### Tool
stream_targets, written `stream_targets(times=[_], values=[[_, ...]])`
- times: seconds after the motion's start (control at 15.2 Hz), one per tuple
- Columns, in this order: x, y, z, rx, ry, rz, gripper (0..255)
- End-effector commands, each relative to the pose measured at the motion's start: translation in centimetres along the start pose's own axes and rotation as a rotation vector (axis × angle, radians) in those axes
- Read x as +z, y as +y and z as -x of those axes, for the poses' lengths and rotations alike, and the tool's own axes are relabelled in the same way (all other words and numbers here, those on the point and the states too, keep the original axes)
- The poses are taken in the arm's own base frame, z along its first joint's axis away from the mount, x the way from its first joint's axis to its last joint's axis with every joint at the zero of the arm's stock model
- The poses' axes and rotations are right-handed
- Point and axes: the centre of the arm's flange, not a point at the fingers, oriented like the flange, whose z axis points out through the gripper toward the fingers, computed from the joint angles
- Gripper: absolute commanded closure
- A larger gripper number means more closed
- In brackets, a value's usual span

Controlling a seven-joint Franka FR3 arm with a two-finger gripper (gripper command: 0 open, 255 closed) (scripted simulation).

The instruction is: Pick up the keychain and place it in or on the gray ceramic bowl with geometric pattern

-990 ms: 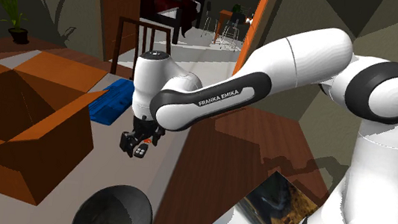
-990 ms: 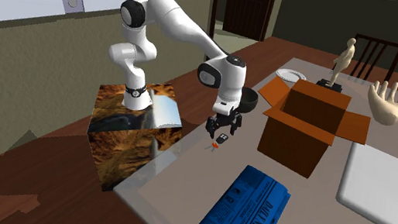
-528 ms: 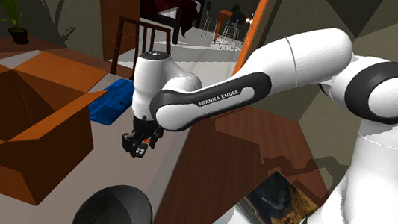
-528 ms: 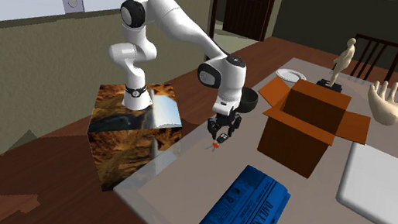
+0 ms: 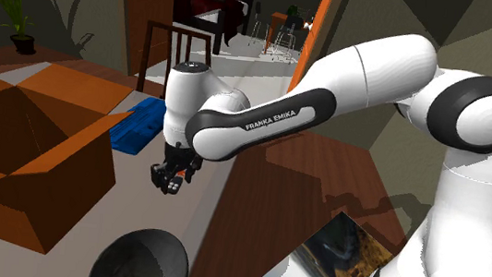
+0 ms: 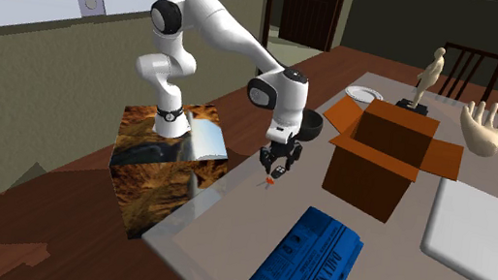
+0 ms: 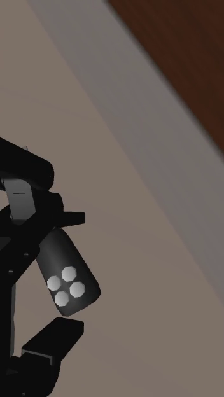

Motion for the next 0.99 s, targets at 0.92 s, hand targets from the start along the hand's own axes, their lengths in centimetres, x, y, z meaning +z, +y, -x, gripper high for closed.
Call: stream_targets(times=[0.92], values=[[-8.2, -0.1, -0.2, 0.000, 0.000, 0.000, 255]])
